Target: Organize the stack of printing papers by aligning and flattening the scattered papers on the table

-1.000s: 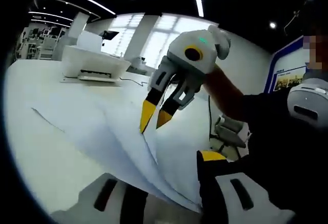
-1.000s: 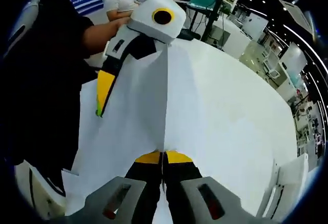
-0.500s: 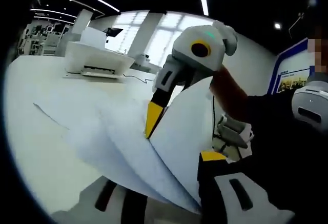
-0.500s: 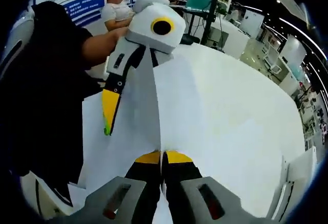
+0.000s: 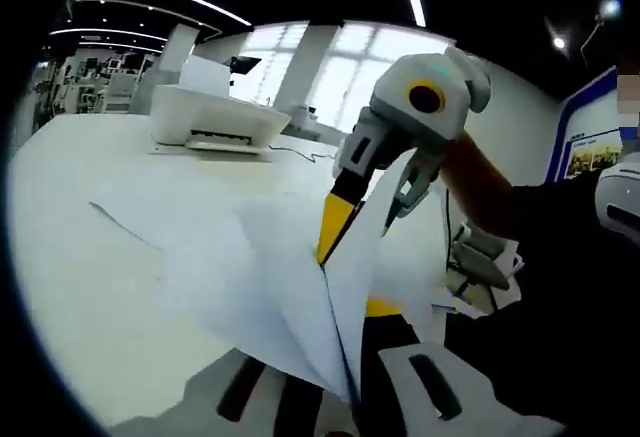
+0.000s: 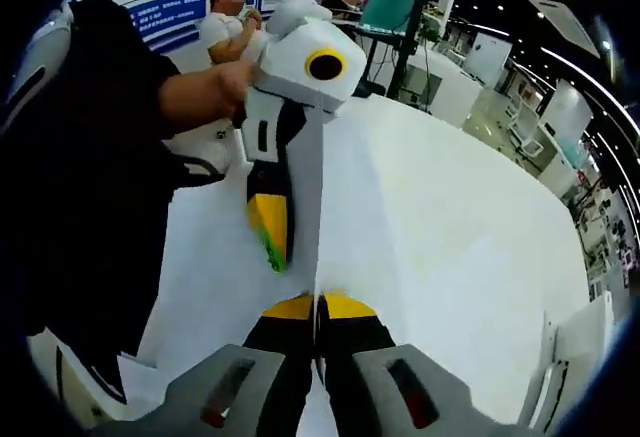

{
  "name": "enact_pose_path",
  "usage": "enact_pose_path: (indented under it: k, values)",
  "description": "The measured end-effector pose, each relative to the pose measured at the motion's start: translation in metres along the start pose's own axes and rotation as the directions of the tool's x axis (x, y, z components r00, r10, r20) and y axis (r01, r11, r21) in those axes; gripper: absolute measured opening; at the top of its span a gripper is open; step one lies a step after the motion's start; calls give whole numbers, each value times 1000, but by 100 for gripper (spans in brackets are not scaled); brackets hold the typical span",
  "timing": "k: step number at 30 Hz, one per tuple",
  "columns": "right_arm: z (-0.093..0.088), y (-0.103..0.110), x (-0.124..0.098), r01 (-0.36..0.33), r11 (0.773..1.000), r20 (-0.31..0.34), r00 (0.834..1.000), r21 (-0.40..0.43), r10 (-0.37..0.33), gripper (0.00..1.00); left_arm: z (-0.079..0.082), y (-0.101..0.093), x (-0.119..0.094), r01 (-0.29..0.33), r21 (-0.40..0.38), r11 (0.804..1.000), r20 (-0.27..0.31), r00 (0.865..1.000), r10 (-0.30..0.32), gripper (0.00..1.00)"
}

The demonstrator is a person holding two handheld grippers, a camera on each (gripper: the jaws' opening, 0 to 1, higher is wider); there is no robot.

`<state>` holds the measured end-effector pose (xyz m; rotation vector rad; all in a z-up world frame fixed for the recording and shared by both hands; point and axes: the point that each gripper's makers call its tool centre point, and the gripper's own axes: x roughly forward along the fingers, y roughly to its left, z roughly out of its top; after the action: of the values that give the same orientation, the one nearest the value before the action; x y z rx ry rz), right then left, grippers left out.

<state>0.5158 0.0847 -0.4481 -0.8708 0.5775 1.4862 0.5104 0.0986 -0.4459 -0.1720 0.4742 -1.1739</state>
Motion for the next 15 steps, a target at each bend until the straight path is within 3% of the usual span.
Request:
enact_pose_path:
  k: [8, 15]
  values:
    - [6, -14, -23, 91, 996, 75, 993, 8, -92, 10, 6, 7, -9, -28, -7, 1000, 15, 999, 28, 7]
    - [1, -36, -56, 209, 975, 141, 966, 74, -218, 13, 11, 10, -15, -28, -12, 1000, 24, 999, 28, 6]
